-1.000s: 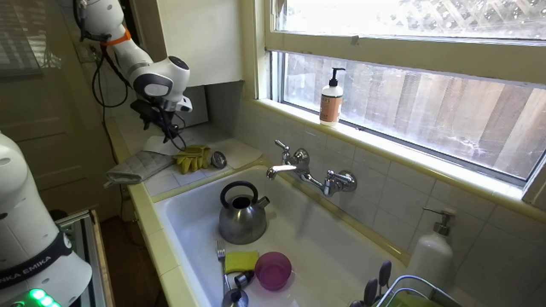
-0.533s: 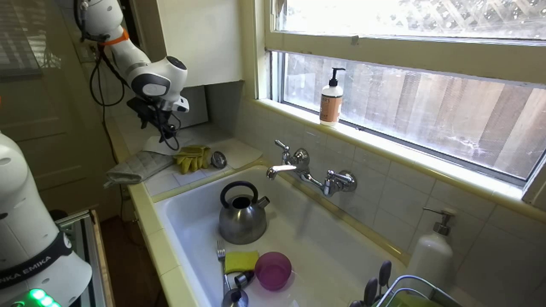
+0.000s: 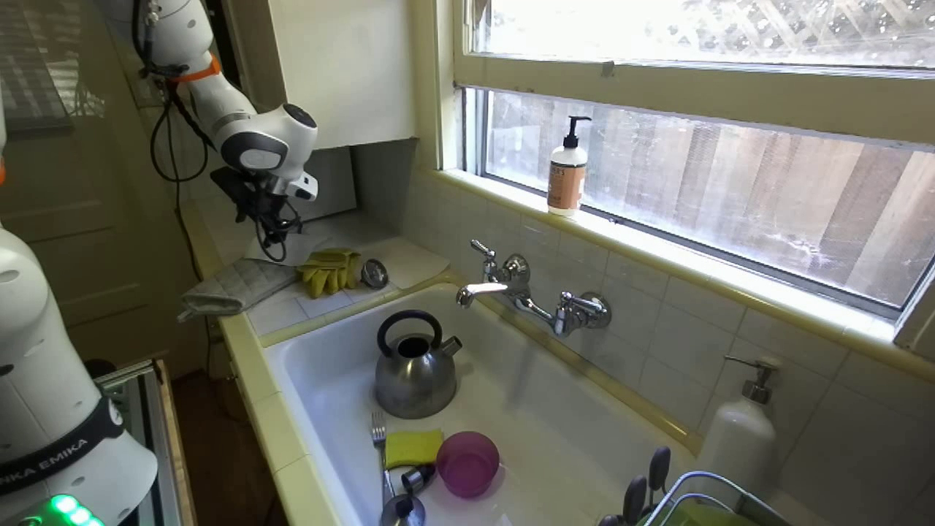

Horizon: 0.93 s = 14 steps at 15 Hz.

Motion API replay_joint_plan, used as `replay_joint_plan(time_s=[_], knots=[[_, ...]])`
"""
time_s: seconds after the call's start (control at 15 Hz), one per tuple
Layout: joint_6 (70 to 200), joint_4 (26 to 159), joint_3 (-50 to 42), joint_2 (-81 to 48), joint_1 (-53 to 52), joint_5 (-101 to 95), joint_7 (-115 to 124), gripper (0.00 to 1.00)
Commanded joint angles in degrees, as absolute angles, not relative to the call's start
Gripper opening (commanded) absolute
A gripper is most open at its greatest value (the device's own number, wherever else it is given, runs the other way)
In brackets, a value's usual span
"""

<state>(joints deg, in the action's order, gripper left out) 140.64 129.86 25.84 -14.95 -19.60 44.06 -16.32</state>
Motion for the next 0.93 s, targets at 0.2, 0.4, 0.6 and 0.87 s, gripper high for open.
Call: replay_joint_plan(time_s=[0.2, 0.4, 0.6, 0.87], knots=[[140.74, 129.66, 25.89, -17.83, -20.41, 45.00, -13.35, 1.00], [140.77, 130.72, 25.17, -18.11, -21.78, 41.55, -9.24, 1.00], [140.97, 131.68, 23.95, -18.28, -23.79, 33.73, -4.29, 1.00], [141.11, 131.45, 25.13, -18.67, -22.48, 28.94, -2.16, 1.00]])
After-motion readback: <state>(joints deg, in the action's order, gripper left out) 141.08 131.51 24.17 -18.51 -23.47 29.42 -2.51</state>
